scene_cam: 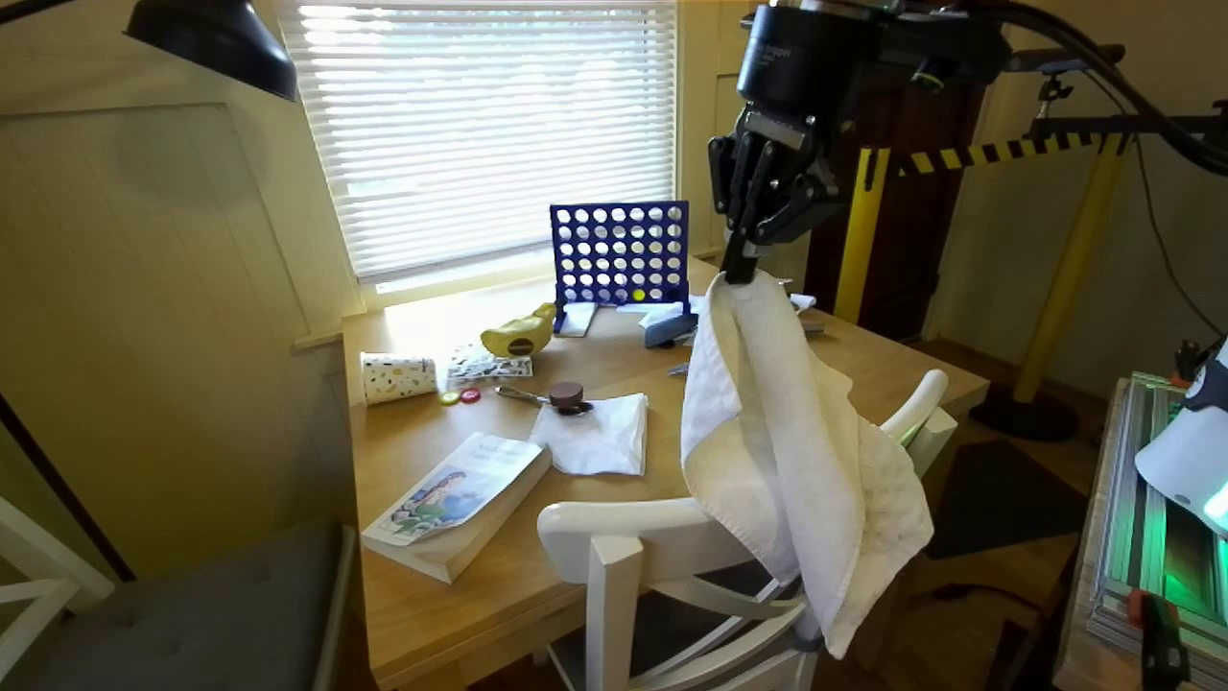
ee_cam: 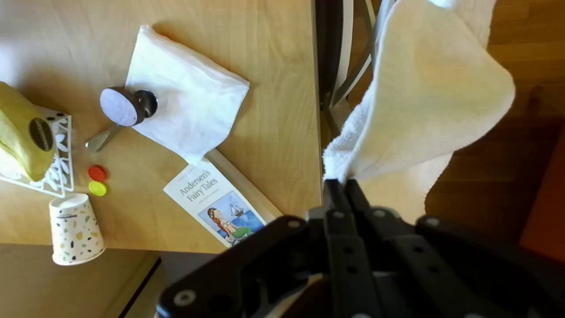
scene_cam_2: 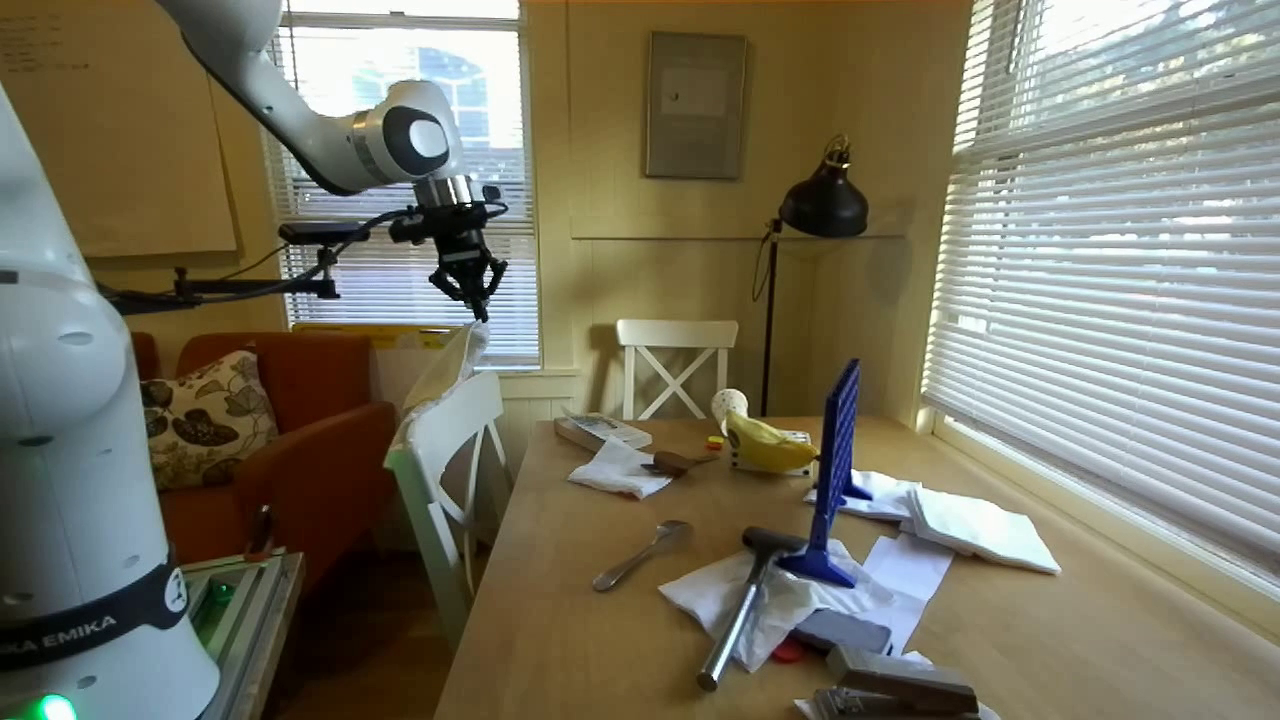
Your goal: Place the white towel on the backrest of the chair on the right.
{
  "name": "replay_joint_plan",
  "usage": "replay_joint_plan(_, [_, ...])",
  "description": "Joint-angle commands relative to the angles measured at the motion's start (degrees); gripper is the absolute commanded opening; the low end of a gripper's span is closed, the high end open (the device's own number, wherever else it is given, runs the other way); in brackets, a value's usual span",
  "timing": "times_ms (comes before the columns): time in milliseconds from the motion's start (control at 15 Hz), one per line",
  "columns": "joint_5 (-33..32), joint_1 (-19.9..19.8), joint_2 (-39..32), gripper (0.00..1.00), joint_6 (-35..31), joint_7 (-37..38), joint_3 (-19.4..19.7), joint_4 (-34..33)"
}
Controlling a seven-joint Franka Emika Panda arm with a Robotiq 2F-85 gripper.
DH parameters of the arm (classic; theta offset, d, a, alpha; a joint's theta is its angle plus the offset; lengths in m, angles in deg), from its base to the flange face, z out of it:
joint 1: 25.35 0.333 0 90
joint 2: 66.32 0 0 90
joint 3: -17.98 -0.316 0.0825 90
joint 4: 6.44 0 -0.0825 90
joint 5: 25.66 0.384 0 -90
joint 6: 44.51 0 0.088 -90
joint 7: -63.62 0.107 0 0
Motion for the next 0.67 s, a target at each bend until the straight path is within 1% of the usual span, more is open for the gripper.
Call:
replay_joint_plan(0, [-1.51, -1.50, -0.49, 0.01, 6.08, 2.32, 0.02, -1.11])
replay_joint_plan(200, [-4.32, -3.09, 0.18, 0.01, 11.50, 6.38, -0.17, -0.68])
replay_joint_plan(333, [-9.03, -4.42, -0.23, 0.01, 15.19, 10.70, -0.67, -0.97])
replay_joint_plan(467, [-13.13, -5.51, -1.32, 0.01, 16.99, 14.29, -0.62, -1.27])
replay_joint_plan(600, [-16.57, -5.89, -3.15, 0.01, 16.60, 13.93, -0.49, -2.13])
